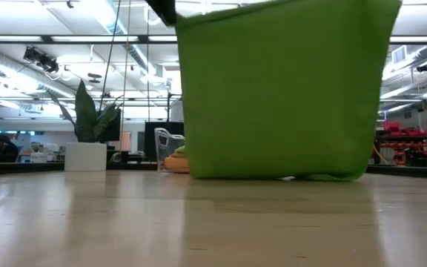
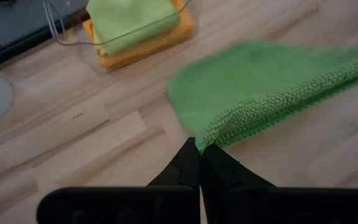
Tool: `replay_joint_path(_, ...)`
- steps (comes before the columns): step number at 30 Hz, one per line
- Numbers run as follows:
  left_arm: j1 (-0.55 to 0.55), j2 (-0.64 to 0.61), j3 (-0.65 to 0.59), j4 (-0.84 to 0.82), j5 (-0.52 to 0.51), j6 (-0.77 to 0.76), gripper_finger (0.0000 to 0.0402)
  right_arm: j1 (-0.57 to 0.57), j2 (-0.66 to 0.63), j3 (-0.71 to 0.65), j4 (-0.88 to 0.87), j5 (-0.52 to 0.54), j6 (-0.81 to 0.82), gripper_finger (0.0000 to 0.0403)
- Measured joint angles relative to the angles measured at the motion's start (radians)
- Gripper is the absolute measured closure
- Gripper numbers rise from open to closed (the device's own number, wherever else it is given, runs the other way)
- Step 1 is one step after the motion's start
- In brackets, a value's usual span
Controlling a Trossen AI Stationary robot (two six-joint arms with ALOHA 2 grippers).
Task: Fold microfiber towels
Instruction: Fold the green towel
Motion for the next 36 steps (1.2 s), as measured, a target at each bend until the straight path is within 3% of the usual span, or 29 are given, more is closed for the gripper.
replay_joint_path(5, -0.060, -0.023, -0.002, -0.015, -0.158, -0.133, 0.0398, 0.033, -0.001, 0.041, -0.007, 0.022, -0.014, 0.0403)
replay_joint_path(9, -0.034, -0.063, -0.002, -0.016, -0.216, -0.117, 0.0398, -0.051, -0.001, 0.141, -0.103, 0.102, -0.069, 0.0403)
replay_joint_path(15, 0.037, -0.132, 0.001, 0.014, -0.311, -0.020, 0.0398, -0.234, 0.000, 0.394, -0.168, 0.217, -0.188, 0.0403)
replay_joint_path(18, 0.066, -0.160, 0.001, 0.068, -0.312, 0.062, 0.0398, -0.333, 0.016, 0.461, -0.221, 0.206, -0.217, 0.0403)
replay_joint_path(22, 0.099, -0.180, 0.000, 0.140, -0.287, 0.202, 0.0398, -0.383, 0.027, 0.429, -0.270, 0.159, -0.234, 0.0403)
replay_joint_path(27, 0.157, -0.182, -0.002, 0.106, -0.241, 0.258, 0.0398, -0.395, 0.065, 0.346, -0.255, 0.152, -0.305, 0.0403)
replay_joint_path(36, 0.282, -0.207, -0.001, 0.145, -0.169, 0.393, 0.0398, -0.559, 0.104, 0.372, -0.238, 0.123, -0.465, 0.0403)
